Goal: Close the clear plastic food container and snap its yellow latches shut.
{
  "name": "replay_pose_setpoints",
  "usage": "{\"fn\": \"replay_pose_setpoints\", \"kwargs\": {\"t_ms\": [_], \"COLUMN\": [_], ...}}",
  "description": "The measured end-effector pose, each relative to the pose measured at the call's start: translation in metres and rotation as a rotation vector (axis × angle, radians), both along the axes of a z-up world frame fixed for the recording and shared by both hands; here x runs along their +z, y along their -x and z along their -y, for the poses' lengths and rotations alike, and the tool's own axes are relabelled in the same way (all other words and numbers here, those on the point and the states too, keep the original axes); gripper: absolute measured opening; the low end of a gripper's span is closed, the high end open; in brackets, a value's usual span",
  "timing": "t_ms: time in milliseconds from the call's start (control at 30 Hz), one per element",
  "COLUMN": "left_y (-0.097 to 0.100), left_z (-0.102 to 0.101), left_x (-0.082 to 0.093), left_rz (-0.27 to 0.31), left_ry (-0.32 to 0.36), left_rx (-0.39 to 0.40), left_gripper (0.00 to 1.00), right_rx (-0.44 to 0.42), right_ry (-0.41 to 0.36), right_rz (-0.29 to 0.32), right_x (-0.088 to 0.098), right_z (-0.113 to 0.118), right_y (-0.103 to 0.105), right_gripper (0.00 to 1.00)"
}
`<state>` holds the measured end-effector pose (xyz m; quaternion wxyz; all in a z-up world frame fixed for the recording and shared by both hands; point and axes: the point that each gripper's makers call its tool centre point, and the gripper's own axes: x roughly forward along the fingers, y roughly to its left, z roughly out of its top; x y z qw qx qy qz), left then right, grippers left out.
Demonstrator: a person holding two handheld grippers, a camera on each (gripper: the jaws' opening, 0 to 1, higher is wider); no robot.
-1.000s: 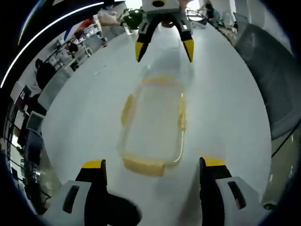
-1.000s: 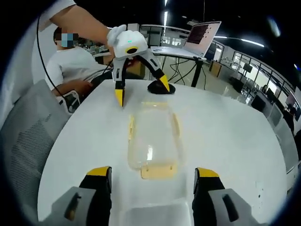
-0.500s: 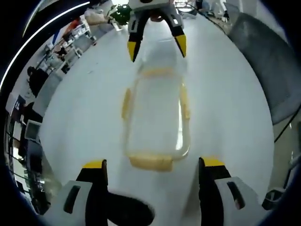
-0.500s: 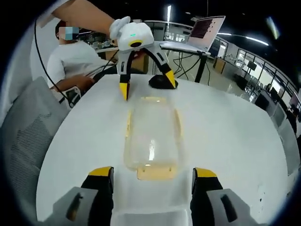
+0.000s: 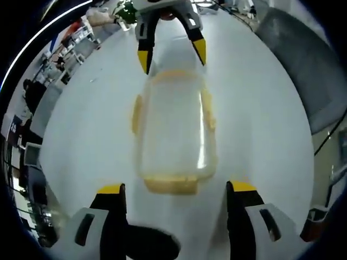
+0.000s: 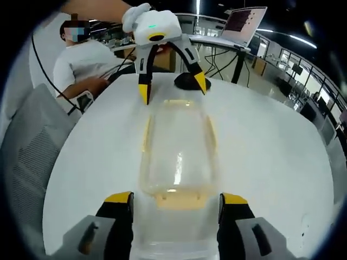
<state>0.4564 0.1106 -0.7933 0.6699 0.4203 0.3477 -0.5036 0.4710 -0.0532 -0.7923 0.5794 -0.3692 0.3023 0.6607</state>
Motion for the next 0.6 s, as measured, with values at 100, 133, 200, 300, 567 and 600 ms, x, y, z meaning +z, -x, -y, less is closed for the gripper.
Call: {"fn": "replay_pose_setpoints", "kwargs": {"t_ms": [100,133,200,300,567,600], "left_y": [-0.001,-0.001,-0.002,-0.003,-0.004,-0.005], "left_z": [0.000,0.000,0.001,0.002,0.003,0.003], "left_x": [0.000,0.000,-0.001,-0.001,-0.002,-0.002], "left_rz": [-0.009,-0.009,-0.017,-0.021,-0.045,-0.048], "left_ry": [0.006,0.008,0.017,0.020,0.031,0.032], "left_rx": [0.003,0.002,0.001,0.001,0.002,0.004], "left_gripper": [0.73,0.73,0.71,0.71,0.70,0.69], "right_rx": [-0.003,-0.001,0.003,0.011,0.020,0.017], "right_ry": [0.010,0.009,0.039,0.060,0.095,0.101], "right_rz": [-0.011,-0.011,0.006,0.014,0.021,0.023], "right_x": [0.001,0.001,-0.002,-0.005,-0.011,-0.012], "right_z": [-0.003,-0.003,-0.001,0.002,0.006,0.006], "right_y": [-0.001,-0.001,-0.002,-0.001,-0.003,-0.003], "right_gripper": [0.61,0.61,0.58,0.54,0.48,0.47]}}
